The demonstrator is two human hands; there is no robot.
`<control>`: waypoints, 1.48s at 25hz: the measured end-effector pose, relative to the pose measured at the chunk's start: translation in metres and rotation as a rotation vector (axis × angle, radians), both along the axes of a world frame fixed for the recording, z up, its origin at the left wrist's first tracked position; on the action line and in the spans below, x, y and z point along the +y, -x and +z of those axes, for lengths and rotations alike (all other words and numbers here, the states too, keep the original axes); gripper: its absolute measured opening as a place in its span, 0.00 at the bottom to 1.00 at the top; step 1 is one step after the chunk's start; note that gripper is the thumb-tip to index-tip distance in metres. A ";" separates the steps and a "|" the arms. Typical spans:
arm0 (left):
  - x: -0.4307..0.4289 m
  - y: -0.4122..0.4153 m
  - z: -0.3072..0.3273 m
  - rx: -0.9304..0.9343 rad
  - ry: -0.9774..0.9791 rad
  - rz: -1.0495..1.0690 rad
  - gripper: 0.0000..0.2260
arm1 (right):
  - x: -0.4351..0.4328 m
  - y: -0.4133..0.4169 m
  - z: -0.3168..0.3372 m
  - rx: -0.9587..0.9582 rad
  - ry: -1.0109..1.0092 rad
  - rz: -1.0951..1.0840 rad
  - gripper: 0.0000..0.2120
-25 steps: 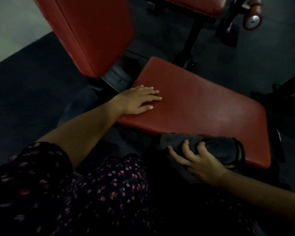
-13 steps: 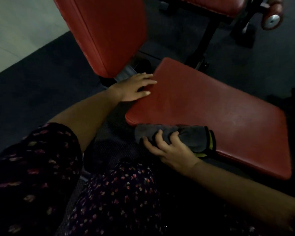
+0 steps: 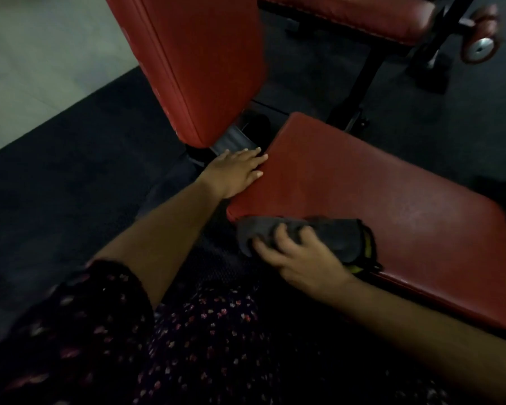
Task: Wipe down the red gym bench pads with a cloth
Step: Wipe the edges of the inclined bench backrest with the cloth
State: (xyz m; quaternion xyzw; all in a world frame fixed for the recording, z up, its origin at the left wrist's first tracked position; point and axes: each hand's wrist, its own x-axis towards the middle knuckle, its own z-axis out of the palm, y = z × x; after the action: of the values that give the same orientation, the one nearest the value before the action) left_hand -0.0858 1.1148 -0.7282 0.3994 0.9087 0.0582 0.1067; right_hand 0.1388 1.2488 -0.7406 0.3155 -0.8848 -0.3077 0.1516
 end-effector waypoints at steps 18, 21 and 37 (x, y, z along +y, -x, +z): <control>0.072 -0.160 -0.047 0.195 -0.396 0.351 0.24 | 0.008 0.201 0.065 -0.611 0.087 0.036 0.28; 0.070 -0.163 -0.042 0.154 -0.393 0.347 0.24 | 0.017 0.219 0.075 -0.570 0.029 -0.138 0.28; 0.079 -0.047 -0.020 0.055 -0.175 0.316 0.29 | 0.110 0.291 0.055 -0.316 -0.065 -0.324 0.20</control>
State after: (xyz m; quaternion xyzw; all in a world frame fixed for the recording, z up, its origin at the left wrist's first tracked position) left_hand -0.0386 1.1942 -0.7483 0.2607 0.9542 0.1423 0.0361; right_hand -0.1519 1.3590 -0.6854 0.2183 -0.9262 -0.3031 -0.0504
